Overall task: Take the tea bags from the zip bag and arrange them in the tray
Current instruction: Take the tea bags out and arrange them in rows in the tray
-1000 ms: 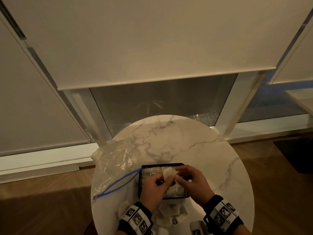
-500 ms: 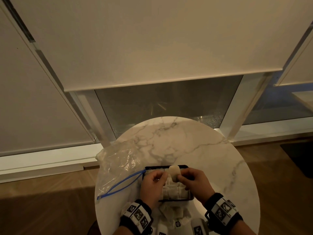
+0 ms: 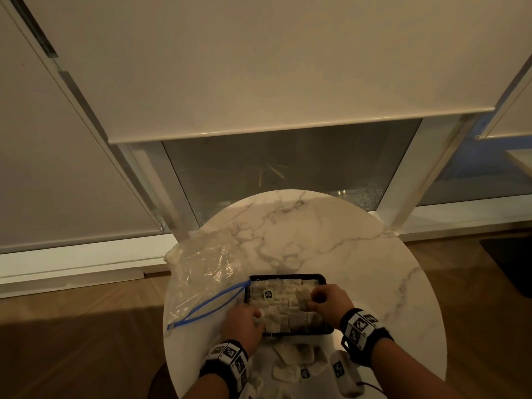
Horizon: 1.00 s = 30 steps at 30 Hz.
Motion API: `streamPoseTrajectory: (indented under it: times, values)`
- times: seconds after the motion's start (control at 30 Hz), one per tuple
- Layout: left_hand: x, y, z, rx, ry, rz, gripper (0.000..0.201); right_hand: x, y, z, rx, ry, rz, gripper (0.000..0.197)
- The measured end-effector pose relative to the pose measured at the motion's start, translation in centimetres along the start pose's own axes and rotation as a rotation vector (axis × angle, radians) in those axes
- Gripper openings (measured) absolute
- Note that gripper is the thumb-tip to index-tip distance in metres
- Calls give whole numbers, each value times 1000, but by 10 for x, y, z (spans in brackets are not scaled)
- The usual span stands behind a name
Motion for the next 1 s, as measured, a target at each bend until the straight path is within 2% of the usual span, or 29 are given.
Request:
streamPoseTrajectory:
  times: [0.17, 0.3, 0.43, 0.5, 0.63, 0.73, 1.0]
  values:
    - [7, -4, -3, 35, 2, -70, 22, 19, -15, -11, -21, -100, 152, 17]
    - [9, -4, 0, 77, 18, -166, 26, 41, -19, -16, -42, -198, 264, 9]
    - [17, -8, 6, 71, -31, -157, 44, 50, -21, -18, -62, -221, 337, 14]
    - [22, -10, 9, 56, -65, -132, 50, 53, -21, -19, -65, -232, 364, 6]
    - [23, -11, 9, 48, -81, -99, 47, 62, -16, -20, -46, -260, 367, 5]
    - [25, -9, 7, 51, -104, -117, 43, 68, -10, -20, -13, -283, 363, 17]
    - [39, -8, 7, 46, -182, -189, 37, 80, -3, -18, 8, -299, 342, 17]
Point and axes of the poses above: each hand's wrist, its own z-axis away from the middle knuckle, its own x-axis out of the palm, y = z × x, the point moved 8 cm from there along -z, towards the middle knuckle, and after that the axes turned 3 degrees about y, right-handed, at the moved point
